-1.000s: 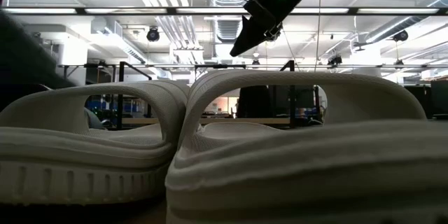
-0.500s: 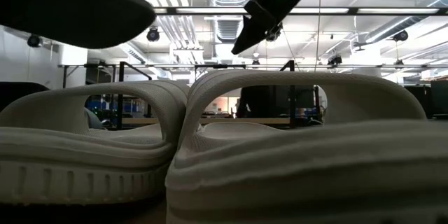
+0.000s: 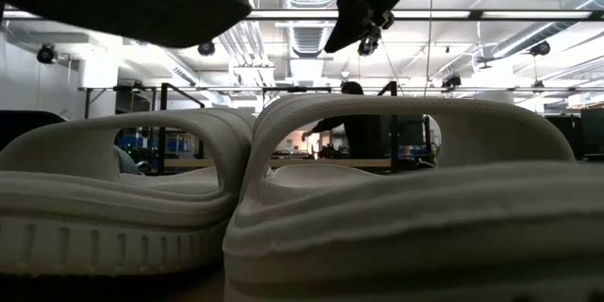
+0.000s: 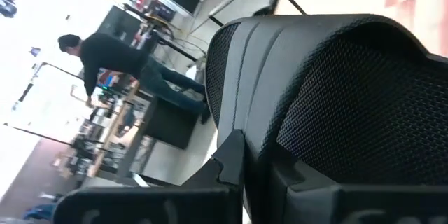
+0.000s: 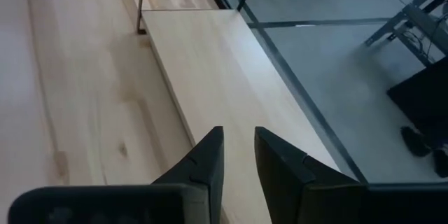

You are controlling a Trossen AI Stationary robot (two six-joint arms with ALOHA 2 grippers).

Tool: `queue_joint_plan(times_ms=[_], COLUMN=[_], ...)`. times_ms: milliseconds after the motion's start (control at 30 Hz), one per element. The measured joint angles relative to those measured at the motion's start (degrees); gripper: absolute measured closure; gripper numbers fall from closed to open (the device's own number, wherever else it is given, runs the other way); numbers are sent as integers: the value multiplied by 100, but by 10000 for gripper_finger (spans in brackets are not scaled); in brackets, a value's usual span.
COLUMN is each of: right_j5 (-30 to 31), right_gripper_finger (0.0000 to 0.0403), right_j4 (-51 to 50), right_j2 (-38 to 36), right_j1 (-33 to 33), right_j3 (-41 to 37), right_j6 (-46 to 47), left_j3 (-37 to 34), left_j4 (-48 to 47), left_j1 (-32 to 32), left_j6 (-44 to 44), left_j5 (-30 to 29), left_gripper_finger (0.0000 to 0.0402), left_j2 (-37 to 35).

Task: Pick and place slides into the shelf
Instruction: Put the left black slide on the shelf

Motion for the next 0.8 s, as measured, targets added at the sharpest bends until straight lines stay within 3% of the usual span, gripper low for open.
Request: queue_joint_plan(times_ms=[200, 400, 800], right_j5=[1, 1, -5], right_gripper_finger=[335, 327, 334], right_j4=[-119, -146, -284], right_j2=[-16, -16, -18], right_j1=[2, 0, 0], right_j3=[0, 0, 0], right_j6=[-32, -42, -47], left_j3=[500, 889, 986], left_j4=[90, 124, 963], left_j1=[457, 973, 1593], left_j6=[788, 857, 2175], left_j5=[-183, -308, -603], left_gripper_finger=[401, 401, 401], left_j2=[0, 0, 0])
